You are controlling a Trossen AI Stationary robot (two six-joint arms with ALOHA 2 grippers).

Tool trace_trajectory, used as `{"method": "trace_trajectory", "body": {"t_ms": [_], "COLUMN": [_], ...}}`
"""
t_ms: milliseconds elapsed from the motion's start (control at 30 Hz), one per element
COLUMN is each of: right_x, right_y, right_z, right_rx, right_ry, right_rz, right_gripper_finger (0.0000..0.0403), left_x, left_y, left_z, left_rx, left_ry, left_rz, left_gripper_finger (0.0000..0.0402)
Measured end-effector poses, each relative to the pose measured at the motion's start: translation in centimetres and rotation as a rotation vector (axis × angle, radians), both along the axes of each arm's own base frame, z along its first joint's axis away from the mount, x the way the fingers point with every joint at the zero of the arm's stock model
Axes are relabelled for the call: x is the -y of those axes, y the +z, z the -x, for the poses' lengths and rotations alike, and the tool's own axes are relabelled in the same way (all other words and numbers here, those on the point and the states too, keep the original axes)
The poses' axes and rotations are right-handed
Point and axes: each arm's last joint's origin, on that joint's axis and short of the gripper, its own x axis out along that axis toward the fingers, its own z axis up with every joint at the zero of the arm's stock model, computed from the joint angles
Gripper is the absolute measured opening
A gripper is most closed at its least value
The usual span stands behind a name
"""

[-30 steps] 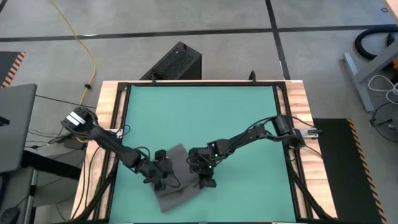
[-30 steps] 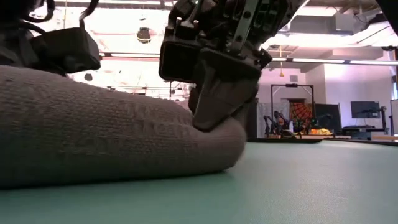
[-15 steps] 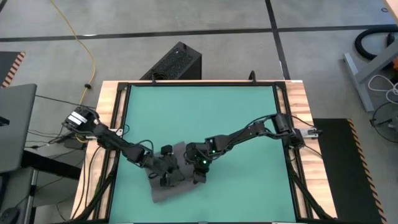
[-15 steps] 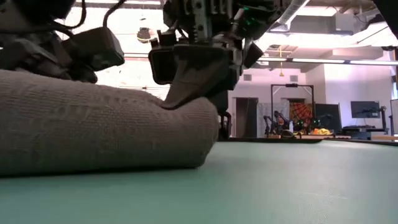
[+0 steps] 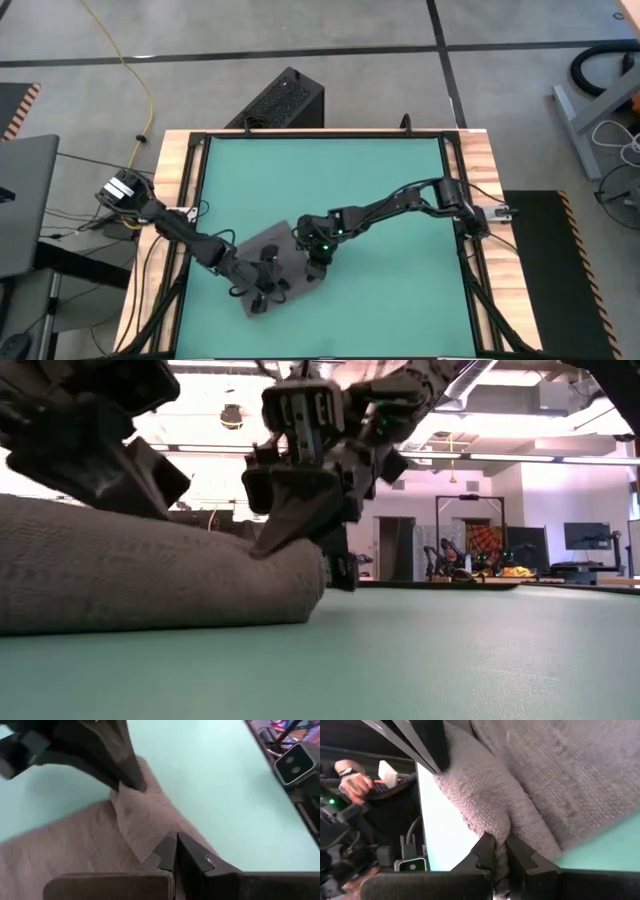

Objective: Roll towel
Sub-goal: Roll the gray towel

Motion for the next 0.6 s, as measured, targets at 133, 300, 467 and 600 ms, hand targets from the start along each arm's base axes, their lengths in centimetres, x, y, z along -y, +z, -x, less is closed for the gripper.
{"method": "trace_trajectory", "body": {"t_ms": [133,300,467,600], "right_x": [0.4,0.8,1.3,1.7], "right_y": [-1.7,-2.3,-1.5,-0.5], "right_z": [-0.3,-0.7,-1.0,-1.1], "right_rx": [-0.023,0.004,0.084,0.146], "right_ry": [0.027,0.039,0.047,0.073], "right_rz": [-0.043,-0.063,-0.041,-0.003], "right_gripper_finger": [0.0039,0.0050,0.0079,0.0108], "left_x": [0.4,0.5,0.7,1.0], "left_y": [-0.5,-1.0,-1.3,-1.4], "left_z": [0.7,1.4,1.8,2.2], "left_rx": [-0.060,-0.110,-0.149,-0.163], "left_ry": [0.043,0.093,0.111,0.118], "left_rz": [0.000,-0.025,-0.020,-0.017], "left_gripper_finger": [0.0000,0.0000,0.0000,0.0000]}}
